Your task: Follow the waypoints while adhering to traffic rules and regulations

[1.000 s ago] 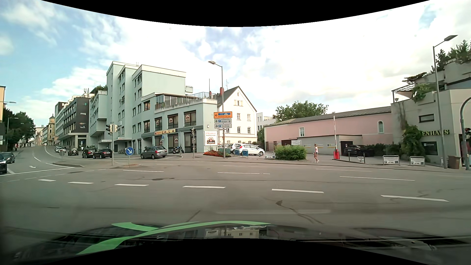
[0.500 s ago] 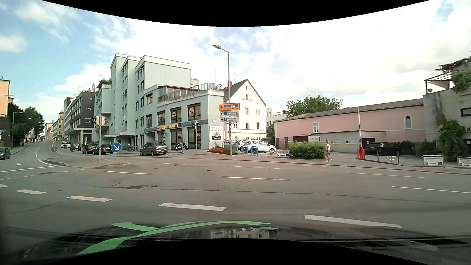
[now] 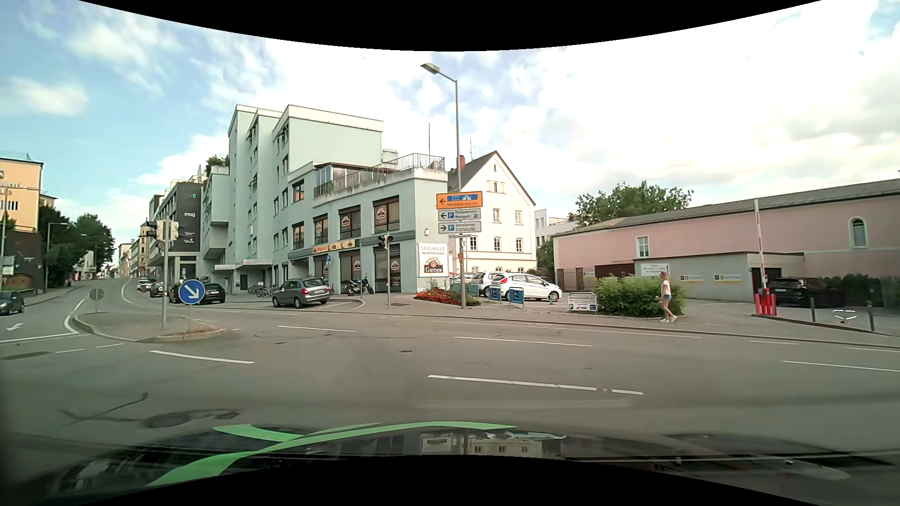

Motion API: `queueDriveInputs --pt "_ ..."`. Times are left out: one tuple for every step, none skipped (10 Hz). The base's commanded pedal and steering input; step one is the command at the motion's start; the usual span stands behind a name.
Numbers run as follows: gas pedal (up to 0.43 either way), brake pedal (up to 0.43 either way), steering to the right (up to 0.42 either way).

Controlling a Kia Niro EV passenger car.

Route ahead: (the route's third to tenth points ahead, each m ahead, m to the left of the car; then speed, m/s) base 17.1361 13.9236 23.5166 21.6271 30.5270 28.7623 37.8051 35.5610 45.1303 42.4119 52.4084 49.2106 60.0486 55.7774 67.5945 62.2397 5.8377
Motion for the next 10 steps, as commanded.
queueDriveInputs --pt "0.169 0.000 -0.127" --pt "0.169 0.000 -0.138" --pt "0.169 0.000 -0.152" --pt "0.169 0.000 -0.166" --pt "0.169 0.000 -0.188" --pt "0.197 0.000 -0.207" --pt "0.220 0.000 -0.221" --pt "0.220 0.000 -0.245" --pt "0.220 0.000 -0.259" --pt "0.220 0.000 -0.259"
